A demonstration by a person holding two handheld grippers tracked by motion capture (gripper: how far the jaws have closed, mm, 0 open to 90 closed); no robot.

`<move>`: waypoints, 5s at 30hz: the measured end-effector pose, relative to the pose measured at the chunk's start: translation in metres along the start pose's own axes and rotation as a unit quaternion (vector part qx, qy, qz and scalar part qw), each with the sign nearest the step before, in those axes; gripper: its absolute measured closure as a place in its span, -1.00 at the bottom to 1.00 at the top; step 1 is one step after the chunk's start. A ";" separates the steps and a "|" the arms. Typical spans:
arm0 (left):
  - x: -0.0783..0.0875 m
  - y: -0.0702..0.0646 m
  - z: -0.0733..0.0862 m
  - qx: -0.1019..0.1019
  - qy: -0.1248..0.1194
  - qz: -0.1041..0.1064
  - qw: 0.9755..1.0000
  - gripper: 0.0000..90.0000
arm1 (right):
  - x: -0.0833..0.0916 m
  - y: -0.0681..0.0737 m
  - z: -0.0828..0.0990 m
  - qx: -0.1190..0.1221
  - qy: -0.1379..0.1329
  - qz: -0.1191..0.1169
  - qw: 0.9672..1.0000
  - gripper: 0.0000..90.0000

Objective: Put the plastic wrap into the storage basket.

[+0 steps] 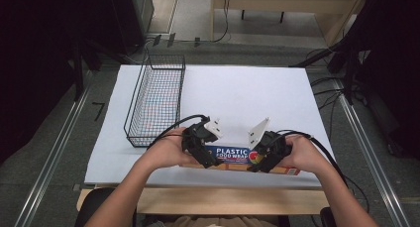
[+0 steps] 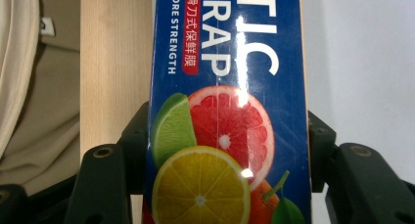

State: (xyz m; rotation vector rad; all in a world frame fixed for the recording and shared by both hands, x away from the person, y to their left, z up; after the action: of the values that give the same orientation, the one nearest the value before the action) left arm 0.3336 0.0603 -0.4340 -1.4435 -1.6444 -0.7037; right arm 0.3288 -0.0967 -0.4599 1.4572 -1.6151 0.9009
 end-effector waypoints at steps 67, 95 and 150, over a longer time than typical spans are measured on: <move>-0.003 0.011 0.015 0.050 0.029 -0.009 0.998 -0.12 | 0.050 -0.043 0.017 -0.085 -0.147 0.116 0.979 -0.55; 0.040 0.027 0.023 0.113 -0.002 -0.039 0.993 -0.12 | 0.040 -0.061 0.055 -0.140 -0.147 0.176 0.963 -0.56; 0.102 0.113 0.031 0.276 -0.038 -0.141 0.950 -0.12 | -0.010 -0.063 0.054 -0.162 -0.102 0.187 0.963 -0.56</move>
State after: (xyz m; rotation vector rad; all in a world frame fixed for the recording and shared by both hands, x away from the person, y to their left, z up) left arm 0.4366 0.1597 -0.3746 -0.8529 -1.9345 -0.2942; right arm 0.3877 -0.1459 -0.4922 1.0620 -2.1279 0.6572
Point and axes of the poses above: each handheld gripper's, and its own axes: x roughly backward along the jaws, z roughly out of its underside, y roughly to its left, the point moved 7 cm from there along -x, roughly forward along the jaws, and after that the axes turned 4 degrees about z, right-handed, at the moved point
